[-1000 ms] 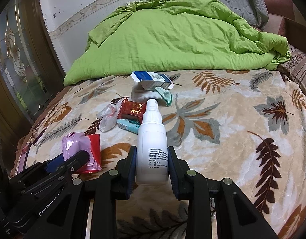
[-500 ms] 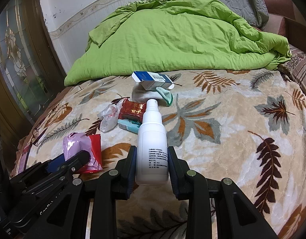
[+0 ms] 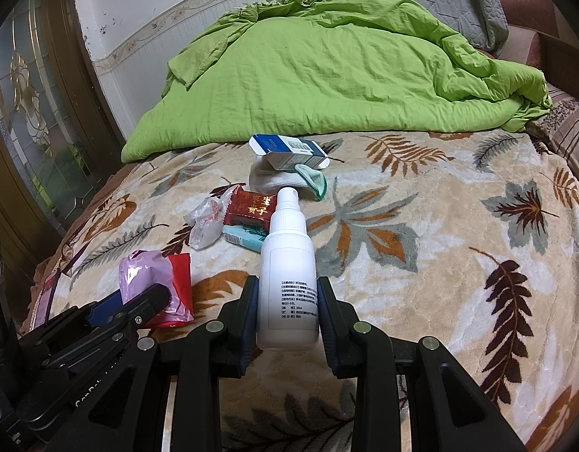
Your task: Collect trash
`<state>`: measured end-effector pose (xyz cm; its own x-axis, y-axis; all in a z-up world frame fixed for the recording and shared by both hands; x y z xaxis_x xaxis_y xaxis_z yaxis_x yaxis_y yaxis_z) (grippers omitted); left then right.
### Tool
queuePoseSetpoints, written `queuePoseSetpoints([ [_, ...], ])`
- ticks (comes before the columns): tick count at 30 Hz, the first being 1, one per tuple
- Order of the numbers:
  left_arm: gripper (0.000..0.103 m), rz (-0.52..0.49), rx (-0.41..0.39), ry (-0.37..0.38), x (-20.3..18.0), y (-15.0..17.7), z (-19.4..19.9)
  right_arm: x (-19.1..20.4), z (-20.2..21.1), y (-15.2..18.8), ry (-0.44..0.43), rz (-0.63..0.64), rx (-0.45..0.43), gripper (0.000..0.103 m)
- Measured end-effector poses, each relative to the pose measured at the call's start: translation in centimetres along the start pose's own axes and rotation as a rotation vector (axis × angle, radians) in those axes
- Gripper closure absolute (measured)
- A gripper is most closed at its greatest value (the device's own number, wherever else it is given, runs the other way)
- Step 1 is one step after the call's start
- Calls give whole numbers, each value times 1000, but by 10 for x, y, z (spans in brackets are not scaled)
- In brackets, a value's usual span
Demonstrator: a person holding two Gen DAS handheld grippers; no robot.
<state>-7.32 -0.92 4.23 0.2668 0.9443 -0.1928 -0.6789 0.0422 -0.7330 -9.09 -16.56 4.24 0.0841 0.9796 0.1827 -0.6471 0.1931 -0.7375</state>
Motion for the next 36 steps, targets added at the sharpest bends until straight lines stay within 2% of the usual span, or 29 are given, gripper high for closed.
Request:
queuePoseSetpoints([
  [12,73,-4,-7,11,-2,0,3,-2,7,0,-18,-23,2,71],
  [20,73,-40,-18,57,-16,0,15,-16,40,12,-45,-44,11,71],
  [30,73,-83,9,193,-61,4,41,-58,99,27,-56,-123,0,71],
  [36,73,-164,43,324,-118,13,61,-107,142,47,-18,-210,6,71],
])
Point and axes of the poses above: each gripper's, at about its wrist camera, not at the fingertips, and z roughly against the way its jaws point, x to its left, y to its underside, the point moved 3 cm from there along -z, roughly the way its jaws point, and after that the axes turned 6 degrees about y, right-handed, at the moved point
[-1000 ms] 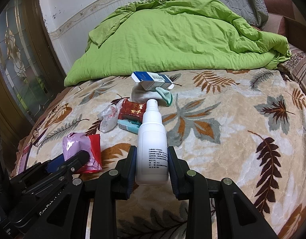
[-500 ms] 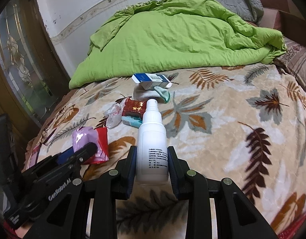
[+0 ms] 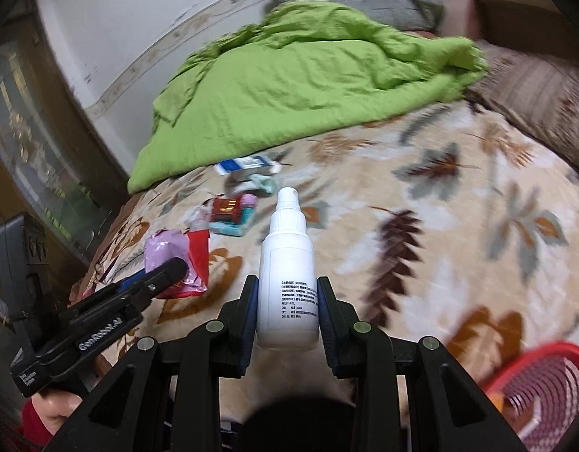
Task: Collect trash
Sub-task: 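Carry the wrapper and bottle over the red wastebasket with both tools, then open both tools to drop the wrapper and bottle into the wastebasket, then grasp the clear plastic bag on the bed with the left tool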
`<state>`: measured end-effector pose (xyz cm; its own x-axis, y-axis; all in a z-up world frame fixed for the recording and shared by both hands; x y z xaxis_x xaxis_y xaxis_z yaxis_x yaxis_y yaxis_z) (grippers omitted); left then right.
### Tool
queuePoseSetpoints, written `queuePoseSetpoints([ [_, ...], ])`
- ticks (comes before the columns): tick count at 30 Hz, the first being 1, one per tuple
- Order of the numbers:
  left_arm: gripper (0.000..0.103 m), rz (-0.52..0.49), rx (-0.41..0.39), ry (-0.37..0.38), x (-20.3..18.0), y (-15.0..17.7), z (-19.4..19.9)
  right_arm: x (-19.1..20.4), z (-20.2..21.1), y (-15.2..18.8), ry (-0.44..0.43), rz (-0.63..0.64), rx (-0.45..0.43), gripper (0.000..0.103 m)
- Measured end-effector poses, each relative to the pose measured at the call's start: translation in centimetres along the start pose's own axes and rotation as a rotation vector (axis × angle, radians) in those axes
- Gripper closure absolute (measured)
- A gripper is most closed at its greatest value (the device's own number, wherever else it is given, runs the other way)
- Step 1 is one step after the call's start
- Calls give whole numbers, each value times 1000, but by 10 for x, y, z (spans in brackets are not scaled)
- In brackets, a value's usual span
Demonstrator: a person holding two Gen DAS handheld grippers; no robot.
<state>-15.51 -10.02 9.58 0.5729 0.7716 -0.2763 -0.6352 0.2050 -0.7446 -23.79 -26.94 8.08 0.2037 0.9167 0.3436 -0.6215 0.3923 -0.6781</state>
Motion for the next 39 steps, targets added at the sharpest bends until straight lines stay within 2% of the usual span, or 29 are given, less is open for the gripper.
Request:
queuePoseSetpoints([
  [10,73,-174,150,261,-124,20,-28,-123,87,49,221,-191,6,71],
  [12,73,-197,191,309,-146,26,-35,-142,104,60,275,-203,5,71],
  [17,72,-272,304,421,-200,52,-54,-171,118,81,336,-239,24,71],
  [20,53,-308,373,443,-220,68,-65,-184,114,90,357,-250,61,70],
  [23,52,-296,391,446,-218,72,-65,-195,115,94,377,-280,63,69],
  [27,52,-247,358,418,-200,60,-61,-189,115,82,355,-270,31,69],
  [33,51,-185,294,349,-161,41,-47,-150,95,57,260,-200,12,67],
  [39,51,-85,227,252,-98,18,-30,-94,50,31,151,-100,59,62],
])
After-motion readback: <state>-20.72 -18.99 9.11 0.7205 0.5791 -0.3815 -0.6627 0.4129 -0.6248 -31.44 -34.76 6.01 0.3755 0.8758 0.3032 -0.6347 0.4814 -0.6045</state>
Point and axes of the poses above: each gripper's, at about its wrist camera, not at the fingertips, and z roughly against the way its jaws point, x to its left, y to its underside, the point moved 3 cm from there along -z, roughly the way its jaws point, and after that the axes turned 6 degrees about y, right-handed, at the moved point
